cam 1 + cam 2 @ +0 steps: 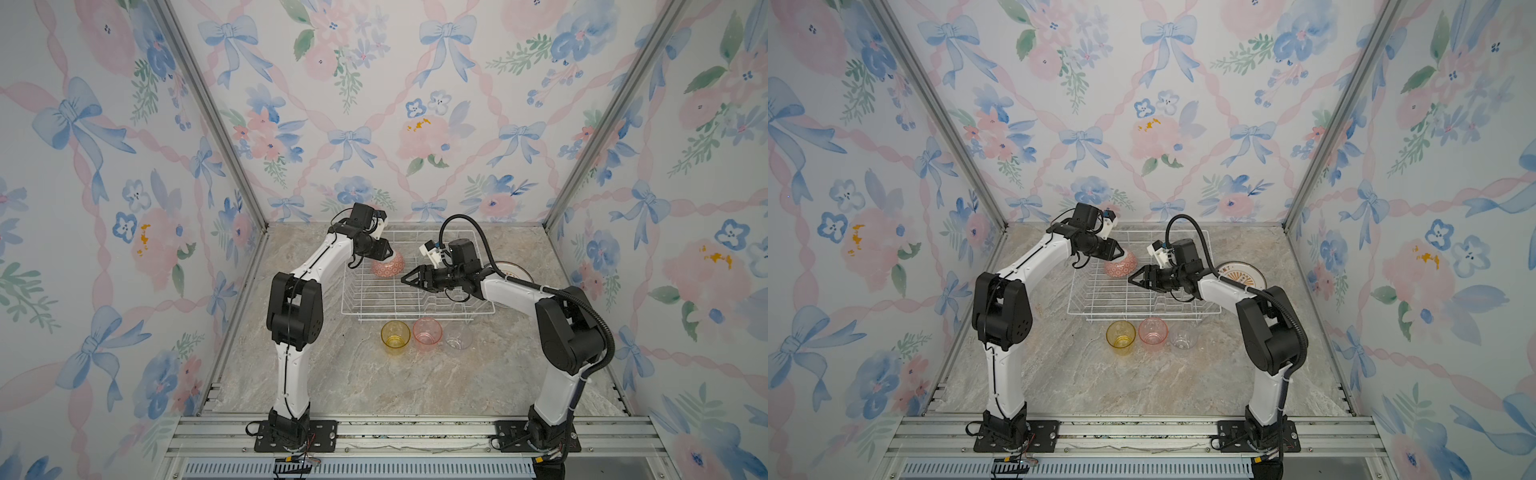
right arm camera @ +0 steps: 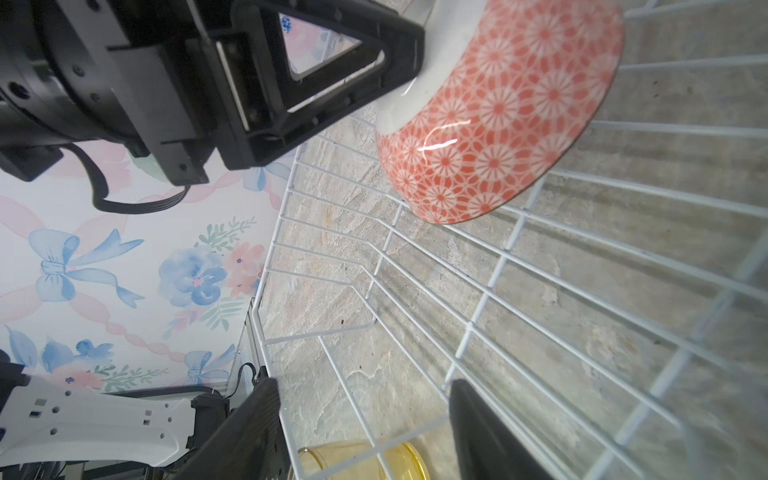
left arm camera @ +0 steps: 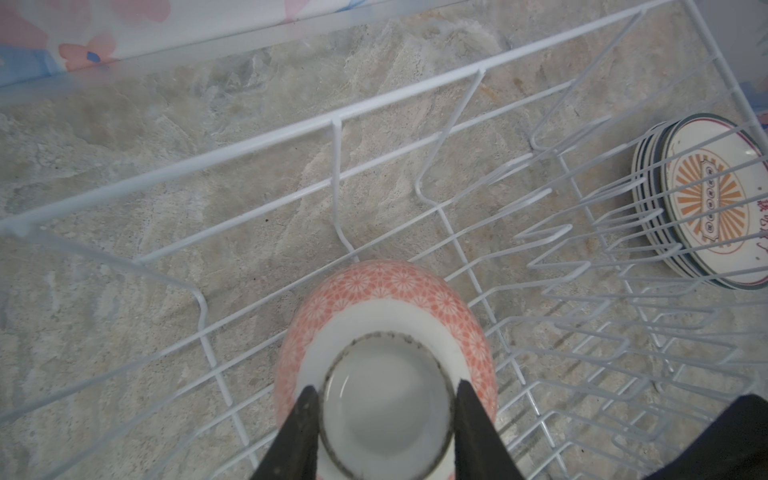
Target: Unload the mixed dishes from the dish rack
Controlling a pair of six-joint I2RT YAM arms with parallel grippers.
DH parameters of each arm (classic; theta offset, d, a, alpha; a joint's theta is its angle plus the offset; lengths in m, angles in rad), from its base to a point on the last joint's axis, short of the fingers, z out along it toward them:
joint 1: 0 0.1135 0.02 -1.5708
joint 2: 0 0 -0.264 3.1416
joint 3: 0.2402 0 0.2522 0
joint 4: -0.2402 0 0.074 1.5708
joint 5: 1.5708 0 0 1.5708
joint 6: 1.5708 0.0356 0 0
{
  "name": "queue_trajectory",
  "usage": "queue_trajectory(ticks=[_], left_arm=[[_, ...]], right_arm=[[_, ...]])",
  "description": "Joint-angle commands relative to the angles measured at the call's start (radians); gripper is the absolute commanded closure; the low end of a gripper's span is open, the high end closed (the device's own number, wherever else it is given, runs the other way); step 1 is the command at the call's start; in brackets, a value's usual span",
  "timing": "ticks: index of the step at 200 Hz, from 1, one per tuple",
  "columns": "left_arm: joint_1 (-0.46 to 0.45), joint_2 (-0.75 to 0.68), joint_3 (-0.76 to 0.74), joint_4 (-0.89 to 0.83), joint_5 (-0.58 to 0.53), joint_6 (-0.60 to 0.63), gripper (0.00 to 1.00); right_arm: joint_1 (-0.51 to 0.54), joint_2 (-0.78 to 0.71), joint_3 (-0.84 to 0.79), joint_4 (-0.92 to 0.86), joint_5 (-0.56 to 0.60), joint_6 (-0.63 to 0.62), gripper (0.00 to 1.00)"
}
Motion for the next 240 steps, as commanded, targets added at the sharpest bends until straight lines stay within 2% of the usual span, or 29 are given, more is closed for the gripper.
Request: queue_trajectory(ticks=[1,38,84,88,158,197,240], left_arm=[[0.004,-0.053,0.038,0.025,0.078,-0.019,0.66],[0.006,-0.064,0.029,0.054,0.139,-0.038,0.66],[0.023,-0.070,0.008,0.098,0.197,-0.063,0.66],[0.022,-0.071,0.005,0.101,0.201,-0.063,0.66],[0.048,-0.105,-0.094,0.228,0.293,-0.128,0.66],[0.036,-0.105,-0.117,0.236,0.260,-0.129,0.66],[0.021,-0.147,-0.159,0.235,0.156,-0.110,0.63]], right_arm=[[-0.018,0.033,-0.016,0.114,-0.031,0.079,0.33],[-0.020,0.075,-0.034,0.253,-0.028,0.168,0.35],[-0.020,0.101,-0.023,0.243,-0.005,0.175,0.35],[-0.020,0.104,-0.024,0.254,0.026,0.181,0.35],[-0.019,0.151,-0.048,0.555,0.049,0.348,0.36],[-0.009,0.125,-0.023,0.467,0.076,0.284,0.38],[-0.001,0.014,0.036,0.098,0.174,0.040,0.38]])
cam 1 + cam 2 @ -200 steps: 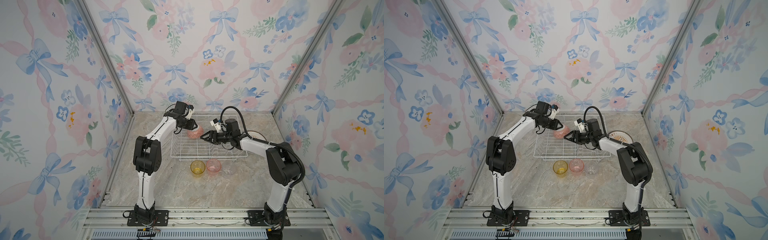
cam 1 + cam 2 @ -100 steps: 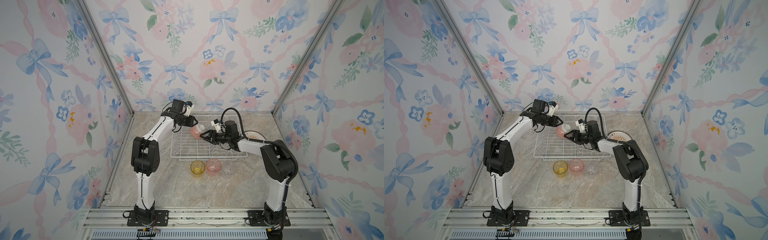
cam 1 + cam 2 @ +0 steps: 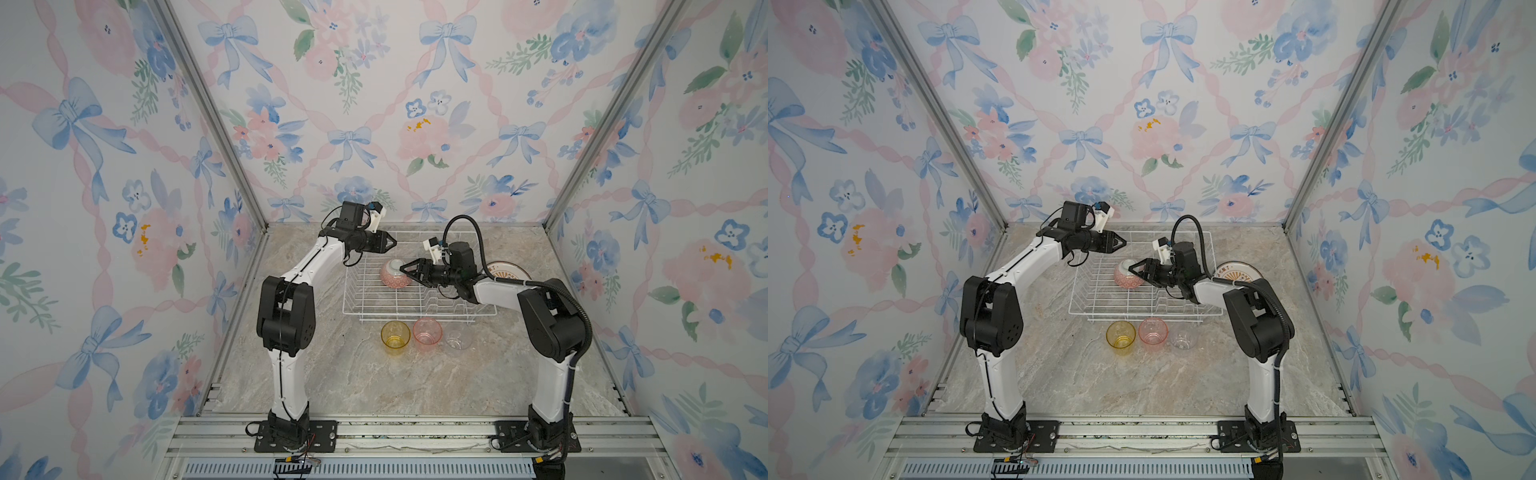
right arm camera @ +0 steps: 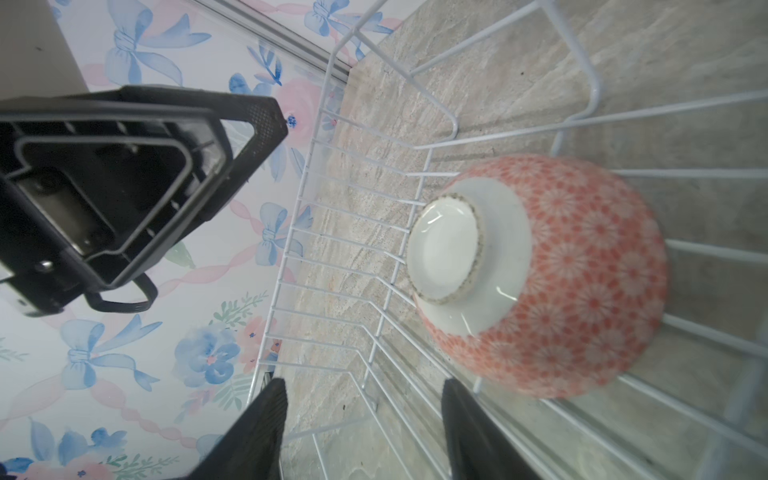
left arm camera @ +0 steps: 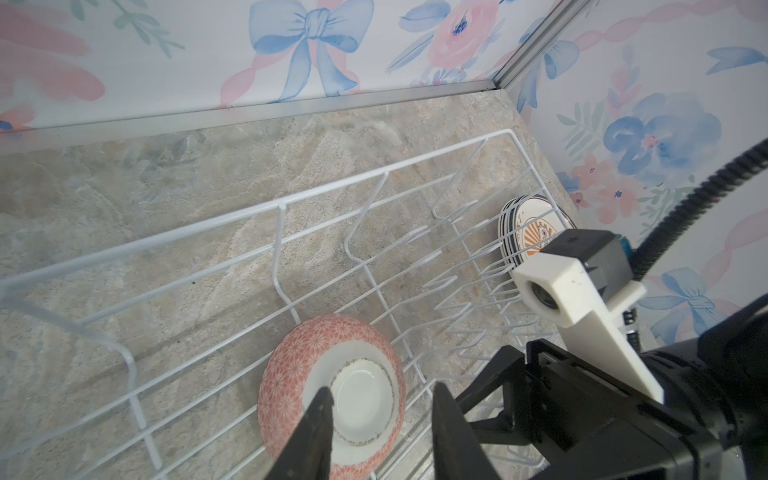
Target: Unload the mixed dishes from the dish rack
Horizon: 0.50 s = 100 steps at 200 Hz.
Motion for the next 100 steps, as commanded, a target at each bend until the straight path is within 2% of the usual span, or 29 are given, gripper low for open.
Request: queue_trajectory(ticks=[1,23,51,100], left_arm=[[-0.013,-0.065,-0.035,0.007,-0.067,0.007,0.63],[-0.028,-0.091,-0.066,0.005,-0.136,0.027,0.57],[-0.067,-0.124,-0.115,-0.005,-0.254,0.070,0.46],[-0.148,-0.110,-0.104,-0.089,-0.394,0.125,0.48]], right_arm=[[0.010,-0.089,0.061,-0.219,0.075,-0.179,0.38],[0.020,-0.125,0.087,-0.361,0.138,-0.283,0.38],[0.024,-0.167,0.096,-0.457,0.208,-0.347,0.37],[0.017,-0.204,0.130,-0.578,0.284,-0.406,0.36]])
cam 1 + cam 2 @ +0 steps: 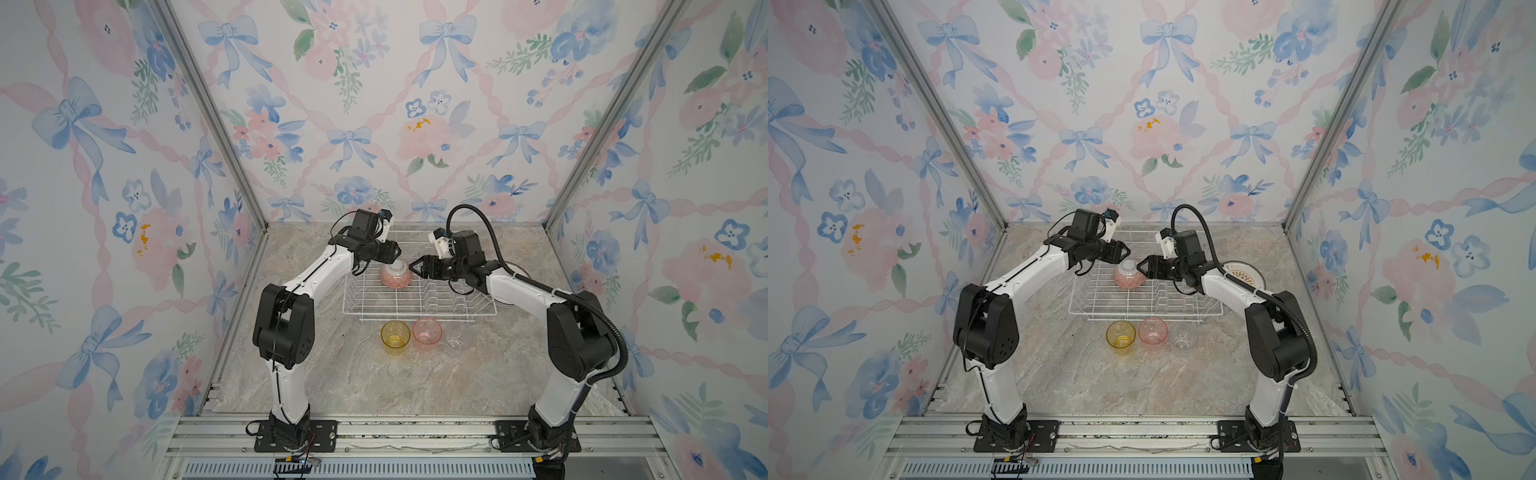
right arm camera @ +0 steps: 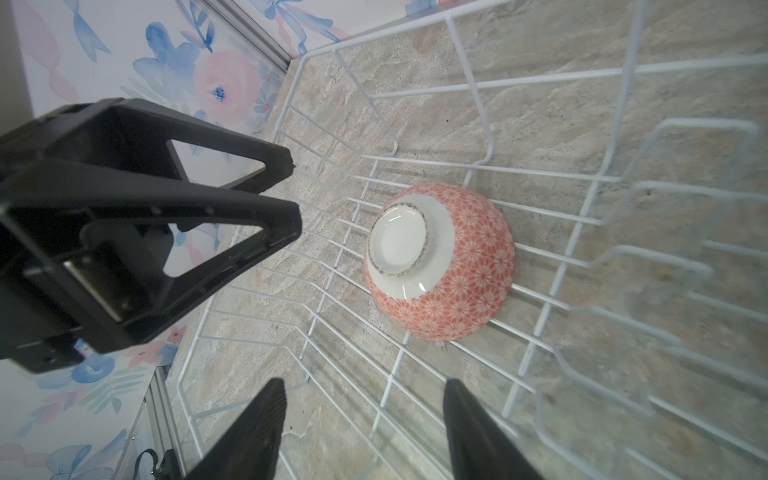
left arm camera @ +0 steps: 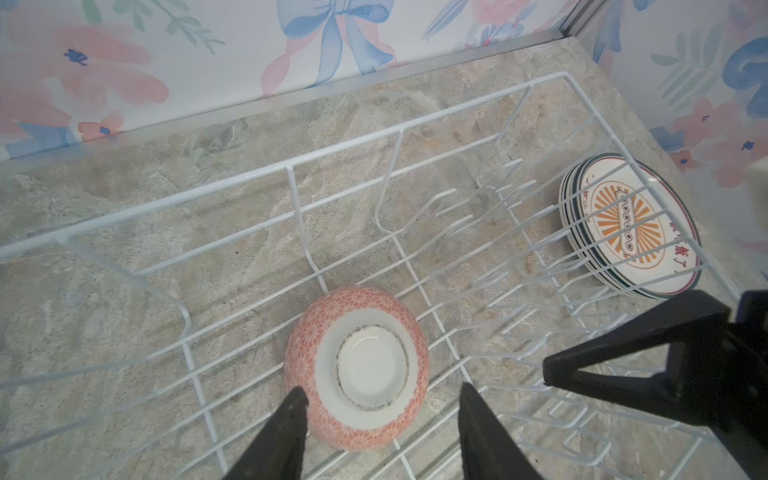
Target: Unload the mixed dishes from the dish rack
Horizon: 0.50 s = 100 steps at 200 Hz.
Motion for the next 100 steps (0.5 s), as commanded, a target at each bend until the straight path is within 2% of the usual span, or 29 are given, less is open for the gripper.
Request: queue_trajectory(ticks=[1,28,51,74,89,100], left_arm=[[-0.030,-0.010,0.002,-0.070,-0.104,0.049,0.48],[-0.051,0.022,0.017,-0.101,-0.112,0.048,0.51],[-0.068,0.054,0.038,-0.121,-0.152,0.042,0.49],[-0.078,0.082,0.054,-0.133,-0.195,0.040,0.37],[-0.079,0.105,0.071,-0.139,-0.193,0.039,0.21],[-0.080,0.121,0.079,-0.141,-0.197,0.037,0.04]], right_arm=[[0.002,-0.042,0.038,-0.119,0.065,-0.068,0.36],[-0.005,-0.057,0.043,-0.158,0.082,-0.087,0.36],[-0.013,-0.074,0.036,-0.164,0.085,-0.089,0.36],[-0.020,-0.093,0.025,-0.169,0.086,-0.091,0.36],[-0.027,-0.110,0.020,-0.171,0.084,-0.093,0.36],[-0.031,-0.127,0.012,-0.171,0.085,-0.095,0.36]])
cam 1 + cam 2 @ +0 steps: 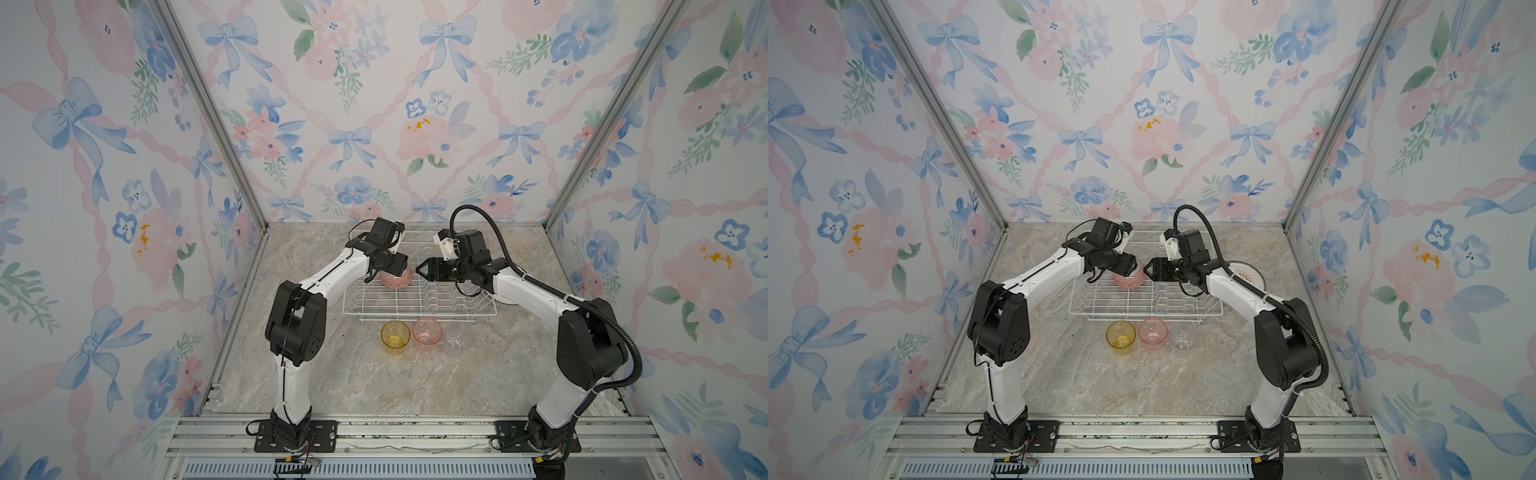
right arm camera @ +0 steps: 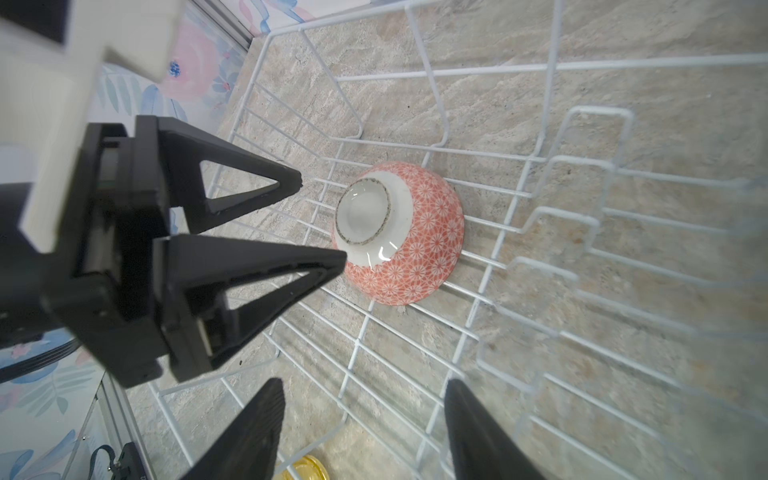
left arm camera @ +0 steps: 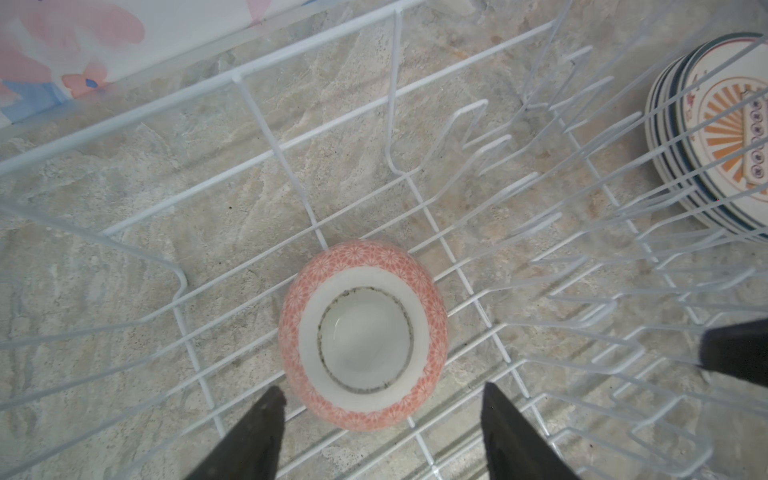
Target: Unload the mixed dishes from the dish rack
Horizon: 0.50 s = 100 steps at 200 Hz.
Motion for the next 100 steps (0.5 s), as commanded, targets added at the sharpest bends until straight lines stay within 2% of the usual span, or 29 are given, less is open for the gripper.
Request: queue_trajectory(ticks=[1,55,100], left_arm=[[-0.007,0.043,0.037,-0.036,-0.035,0.006,0.03],[-0.017,0.121,0.101,-0.051,-0.072,0.011,0.02],[-0.019,0.175,0.141,-0.066,-0.048,0.010,0.02]], right_arm=[[-0.018,-0.053,0.005,-0.030,0.013,-0.021,0.36],[-0.049,-0.112,-0.037,-0.005,-0.009,-0.014,0.36],[-0.068,-0.104,-0.053,0.022,-0.035,0.001,0.36]])
